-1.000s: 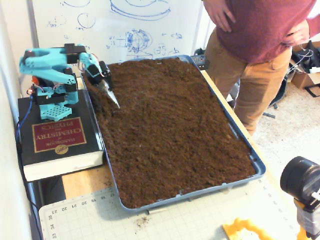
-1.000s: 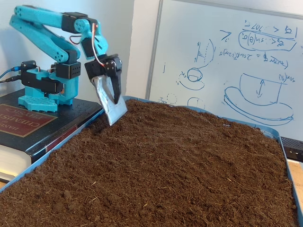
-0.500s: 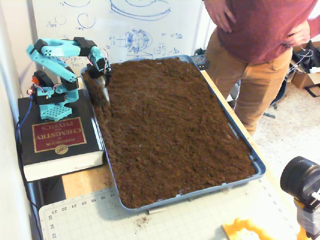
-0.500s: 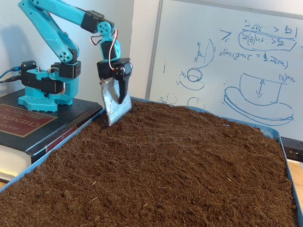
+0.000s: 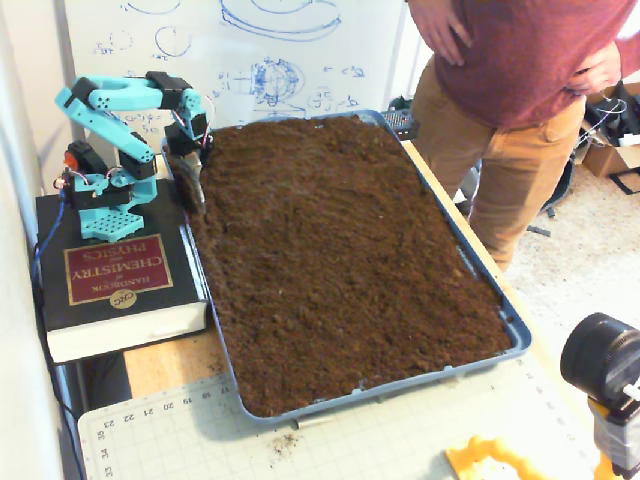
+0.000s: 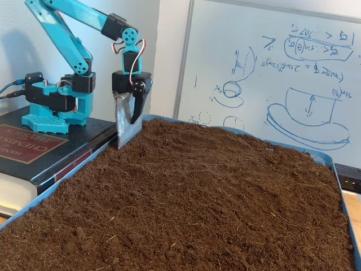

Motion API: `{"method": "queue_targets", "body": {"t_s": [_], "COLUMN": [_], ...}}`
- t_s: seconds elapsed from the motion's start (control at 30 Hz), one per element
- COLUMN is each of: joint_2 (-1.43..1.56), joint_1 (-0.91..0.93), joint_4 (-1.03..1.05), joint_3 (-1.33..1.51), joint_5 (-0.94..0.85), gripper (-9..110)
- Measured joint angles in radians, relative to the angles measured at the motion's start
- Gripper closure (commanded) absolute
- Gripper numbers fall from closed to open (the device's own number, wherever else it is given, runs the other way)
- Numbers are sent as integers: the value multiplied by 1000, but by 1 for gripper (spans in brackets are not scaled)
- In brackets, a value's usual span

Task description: Build a berm.

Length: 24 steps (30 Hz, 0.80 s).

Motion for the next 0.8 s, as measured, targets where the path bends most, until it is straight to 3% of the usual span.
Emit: {"method": "queue_targets", "body": {"t_s": [0.8], "joint_2": [-543], "joint_1": [0], "joint_4": [-126], "joint_3": [-305], "joint_5": [0], "gripper": [101]}}
